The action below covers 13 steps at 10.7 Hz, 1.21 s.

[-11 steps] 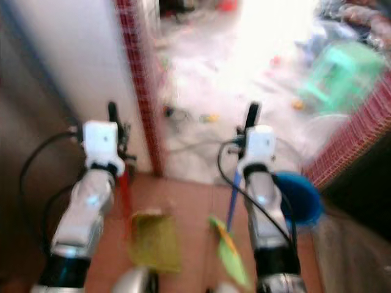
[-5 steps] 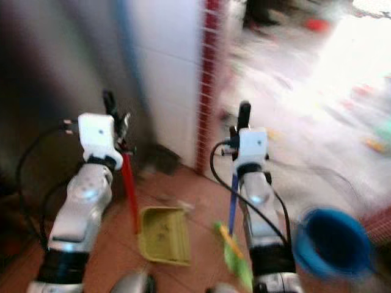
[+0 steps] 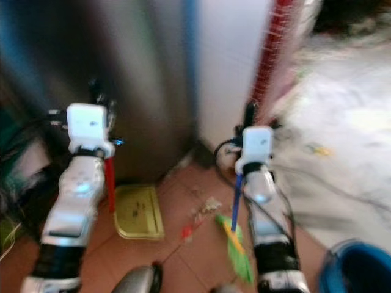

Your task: Sweep floor

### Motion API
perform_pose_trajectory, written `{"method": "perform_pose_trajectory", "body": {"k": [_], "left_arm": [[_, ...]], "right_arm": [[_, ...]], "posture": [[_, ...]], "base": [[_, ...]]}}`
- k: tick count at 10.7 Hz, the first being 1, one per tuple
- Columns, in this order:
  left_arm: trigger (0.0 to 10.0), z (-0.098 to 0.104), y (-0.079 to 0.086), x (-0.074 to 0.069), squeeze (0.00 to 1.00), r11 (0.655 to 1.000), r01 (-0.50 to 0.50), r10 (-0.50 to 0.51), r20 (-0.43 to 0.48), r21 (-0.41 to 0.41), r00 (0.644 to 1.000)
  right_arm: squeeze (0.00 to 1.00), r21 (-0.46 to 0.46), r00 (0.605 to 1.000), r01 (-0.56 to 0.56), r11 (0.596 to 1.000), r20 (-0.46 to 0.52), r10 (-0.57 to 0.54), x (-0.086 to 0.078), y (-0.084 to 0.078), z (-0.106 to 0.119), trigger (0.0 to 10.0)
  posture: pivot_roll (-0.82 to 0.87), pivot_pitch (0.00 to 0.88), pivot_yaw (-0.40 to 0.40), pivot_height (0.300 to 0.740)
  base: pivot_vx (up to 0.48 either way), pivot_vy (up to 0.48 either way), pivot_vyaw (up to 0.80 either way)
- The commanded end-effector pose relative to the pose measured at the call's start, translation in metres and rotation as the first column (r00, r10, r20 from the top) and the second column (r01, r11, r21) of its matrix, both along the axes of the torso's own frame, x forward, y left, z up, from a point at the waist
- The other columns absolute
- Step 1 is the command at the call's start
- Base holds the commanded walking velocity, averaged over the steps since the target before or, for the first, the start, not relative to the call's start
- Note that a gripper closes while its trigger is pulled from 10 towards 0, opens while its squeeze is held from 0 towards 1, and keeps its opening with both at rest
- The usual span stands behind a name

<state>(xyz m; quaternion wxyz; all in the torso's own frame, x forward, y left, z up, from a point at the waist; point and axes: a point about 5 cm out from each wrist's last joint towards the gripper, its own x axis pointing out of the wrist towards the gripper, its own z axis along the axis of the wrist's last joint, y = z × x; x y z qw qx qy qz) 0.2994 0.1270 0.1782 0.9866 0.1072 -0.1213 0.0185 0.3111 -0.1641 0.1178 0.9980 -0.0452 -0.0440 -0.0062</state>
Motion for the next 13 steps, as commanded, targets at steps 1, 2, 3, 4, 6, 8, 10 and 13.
{"method": "perform_pose_trajectory", "body": {"k": [1, 2, 3, 4, 6, 8, 10, 13], "left_arm": [[10.0, 0.011, 0.004, -0.001, 0.0, 1.0, -0.013, 0.013, 0.056, -0.003, 0.998], [10.0, 0.005, 0.004, -0.001, 0.0, 1.0, -0.019, 0.019, 0.039, -0.012, 0.999], [10.0, -0.002, 0.002, 0.0, 0.0, 0.999, 0.004, -0.003, 0.014, -0.051, 1.0], [10.0, -0.007, 0.002, 0.001, 0.0, 0.997, 0.011, -0.011, -0.004, -0.073, 1.0], [10.0, -0.018, 0.003, 0.004, 0.0, 0.998, 0.012, -0.013, -0.017, -0.059, 1.0], [10.0, -0.024, 0.001, 0.015, 0.0, 0.999, -0.01, 0.011, 0.008, -0.032, 1.0], [10.0, -0.03, -0.005, 0.027, 0.0, 0.999, -0.01, 0.01, 0.0, -0.036, 1.0], [10.0, -0.046, -0.017, 0.035, 0.0, 0.999, 0.009, -0.01, -0.028, -0.048, 1.0]], "right_arm": [[0.0, 0.002, 0.999, -0.009, 1.0, 0.039, 0.009, 0.003, 0.005, 0.008, 10.0], [0.0, 0.011, 0.999, -0.012, 1.0, 0.044, 0.012, 0.004, 0.006, 0.009, 10.0], [0.0, 0.017, 0.999, -0.011, 1.0, 0.045, 0.01, 0.005, 0.006, 0.009, 10.0], [0.0, 0.017, 0.999, -0.01, 1.0, 0.047, 0.009, 0.005, 0.005, 0.009, 10.0], [0.0, 0.019, 0.999, -0.004, 1.0, 0.049, 0.003, 0.005, 0.0, 0.01, 10.0], [0.0, 0.011, 0.997, 0.0, 1.0, 0.071, -0.001, 0.01, -0.002, 0.018, 10.0], [0.0, -0.015, 0.994, -0.02, 1.0, 0.107, 0.022, 0.017, -0.003, 0.033, 10.0], [0.0, -0.045, 0.987, -0.01, 0.999, 0.16, 0.017, 0.032, -0.015, 0.06, 10.0]], "posture": [[-0.01, 0.02, -0.012, 0.74], [-0.01, 0.02, -0.012, 0.74], [-0.01, 0.018, -0.014, 0.74], [-0.01, 0.018, -0.014, 0.74], [-0.02, 0.019, -0.013, 0.74], [-0.04, 0.031, -0.014, 0.74], [-0.05, 0.053, -0.015, 0.74], [-0.09, 0.084, -0.026, 0.74]], "base": [[0.0, 0.0, 0.8], [0.0, 0.0, 0.0], [0.0, 0.0, 0.0], [0.0, 0.0, 0.0], [0.0, 0.0, 0.0], [0.0, 0.0, 0.0], [0.0, 0.0, 0.0], [0.0, 0.0, 0.0]]}}
